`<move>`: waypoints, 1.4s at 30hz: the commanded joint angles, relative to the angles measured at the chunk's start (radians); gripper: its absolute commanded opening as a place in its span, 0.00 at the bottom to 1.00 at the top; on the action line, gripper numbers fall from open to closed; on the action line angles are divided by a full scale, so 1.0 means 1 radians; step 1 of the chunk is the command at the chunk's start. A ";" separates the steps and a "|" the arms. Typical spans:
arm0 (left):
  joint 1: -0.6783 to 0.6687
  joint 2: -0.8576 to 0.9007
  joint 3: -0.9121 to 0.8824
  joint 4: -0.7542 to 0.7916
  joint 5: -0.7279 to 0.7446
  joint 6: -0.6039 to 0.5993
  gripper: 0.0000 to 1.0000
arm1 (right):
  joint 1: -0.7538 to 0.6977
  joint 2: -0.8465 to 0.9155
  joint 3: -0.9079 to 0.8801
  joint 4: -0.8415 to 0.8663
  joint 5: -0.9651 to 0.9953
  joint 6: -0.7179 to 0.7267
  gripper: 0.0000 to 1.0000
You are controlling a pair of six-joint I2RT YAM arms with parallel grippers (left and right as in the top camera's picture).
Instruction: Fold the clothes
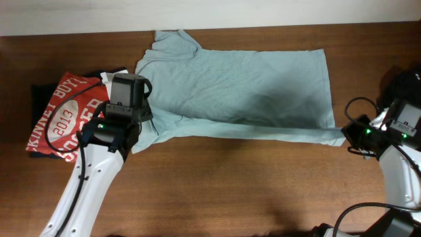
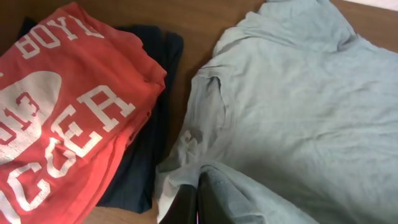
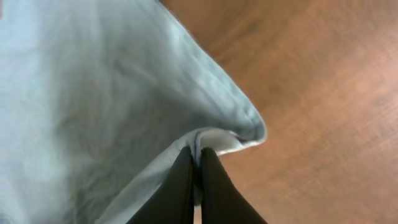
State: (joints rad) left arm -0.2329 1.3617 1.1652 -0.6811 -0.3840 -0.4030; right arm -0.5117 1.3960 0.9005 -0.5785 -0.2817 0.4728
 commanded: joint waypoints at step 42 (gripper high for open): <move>0.005 0.180 0.016 0.121 -0.024 0.039 0.00 | 0.127 0.243 0.017 0.386 0.024 0.086 0.11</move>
State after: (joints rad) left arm -0.2325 1.5318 1.1652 -0.5636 -0.3870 -0.3809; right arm -0.4038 1.6325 0.9016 -0.2050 -0.2703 0.5488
